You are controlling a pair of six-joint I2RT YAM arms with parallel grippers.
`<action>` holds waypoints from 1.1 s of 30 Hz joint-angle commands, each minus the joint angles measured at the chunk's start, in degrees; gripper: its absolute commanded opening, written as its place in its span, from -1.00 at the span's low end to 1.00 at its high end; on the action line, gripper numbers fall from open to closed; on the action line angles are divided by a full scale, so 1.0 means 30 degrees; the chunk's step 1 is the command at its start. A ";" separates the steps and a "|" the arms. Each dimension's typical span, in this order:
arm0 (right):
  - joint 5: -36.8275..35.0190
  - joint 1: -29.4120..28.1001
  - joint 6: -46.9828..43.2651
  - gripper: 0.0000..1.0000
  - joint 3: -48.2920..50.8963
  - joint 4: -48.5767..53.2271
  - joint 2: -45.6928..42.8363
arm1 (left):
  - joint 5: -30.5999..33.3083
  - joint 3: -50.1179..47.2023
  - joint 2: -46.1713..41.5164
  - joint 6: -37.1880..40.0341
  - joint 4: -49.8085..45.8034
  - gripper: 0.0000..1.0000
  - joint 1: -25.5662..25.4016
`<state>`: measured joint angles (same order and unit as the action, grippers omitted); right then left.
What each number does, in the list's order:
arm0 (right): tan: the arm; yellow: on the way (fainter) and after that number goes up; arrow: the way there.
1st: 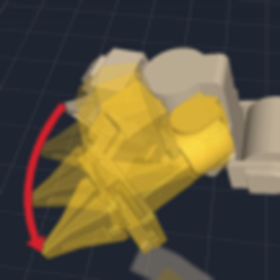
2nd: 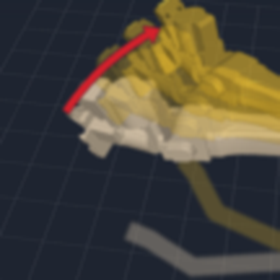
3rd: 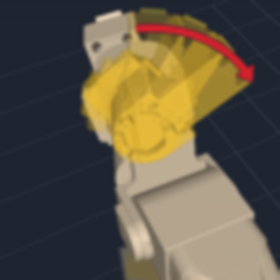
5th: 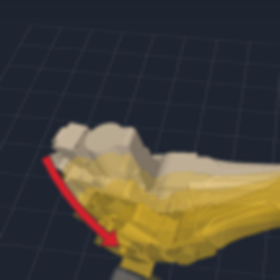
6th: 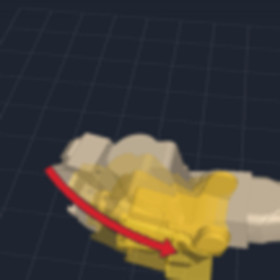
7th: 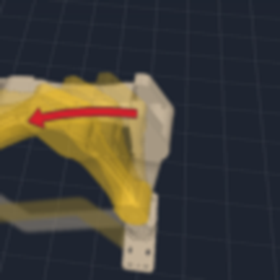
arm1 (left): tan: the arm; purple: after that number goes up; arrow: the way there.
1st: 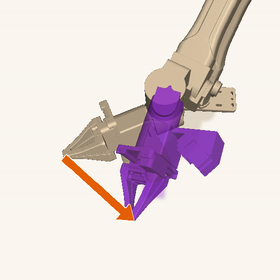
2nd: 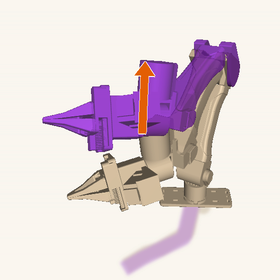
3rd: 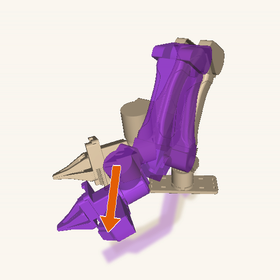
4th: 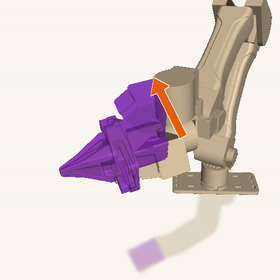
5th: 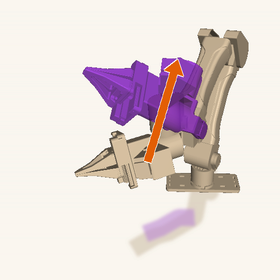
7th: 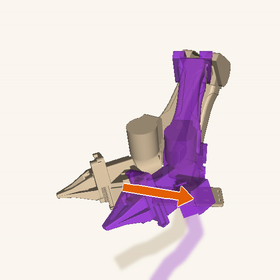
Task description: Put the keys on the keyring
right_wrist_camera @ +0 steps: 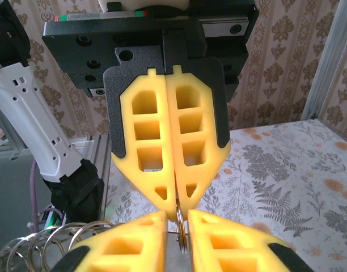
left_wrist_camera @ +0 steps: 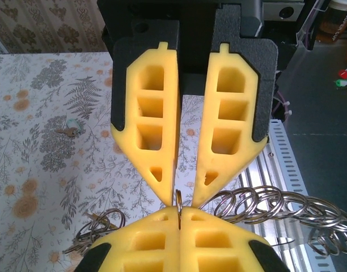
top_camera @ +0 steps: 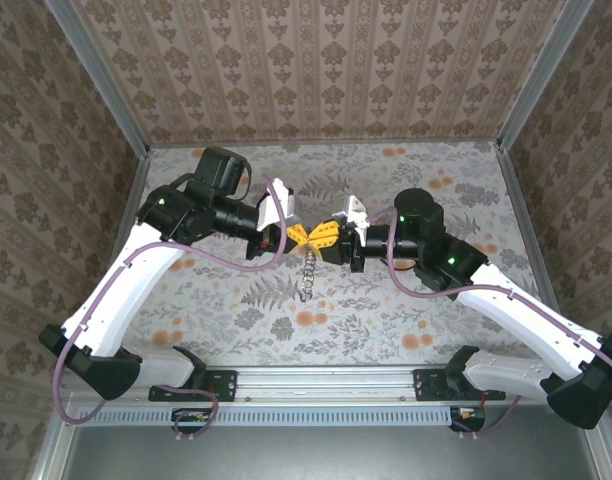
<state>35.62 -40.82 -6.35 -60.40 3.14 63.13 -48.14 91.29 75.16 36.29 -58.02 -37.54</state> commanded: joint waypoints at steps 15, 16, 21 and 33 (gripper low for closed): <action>0.0133 -0.0156 -0.0959 -0.87 -0.0433 0.0486 -0.0185 | -0.0758 0.0641 -0.0204 0.0328 0.0036 -1.00 -0.0201; 0.0140 -0.0164 -0.0956 -0.90 -0.0475 0.0427 -0.0160 | -0.0733 0.0633 -0.0208 0.0303 0.0041 -1.00 -0.0202; -0.0406 -0.0039 -0.0490 -1.00 -0.0270 -0.0248 -0.0392 | -0.1102 -0.0088 -0.0755 -0.0354 0.1218 -0.91 0.0030; 0.1065 0.0510 0.3806 -1.00 0.1808 -0.6192 -0.1357 | -0.4505 -0.4105 -0.2991 -0.4590 0.7724 -0.73 0.1058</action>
<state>36.71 -39.57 1.45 -55.37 -7.97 60.25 -57.93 79.75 66.72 25.98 -39.81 -34.46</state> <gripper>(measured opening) 0.062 0.133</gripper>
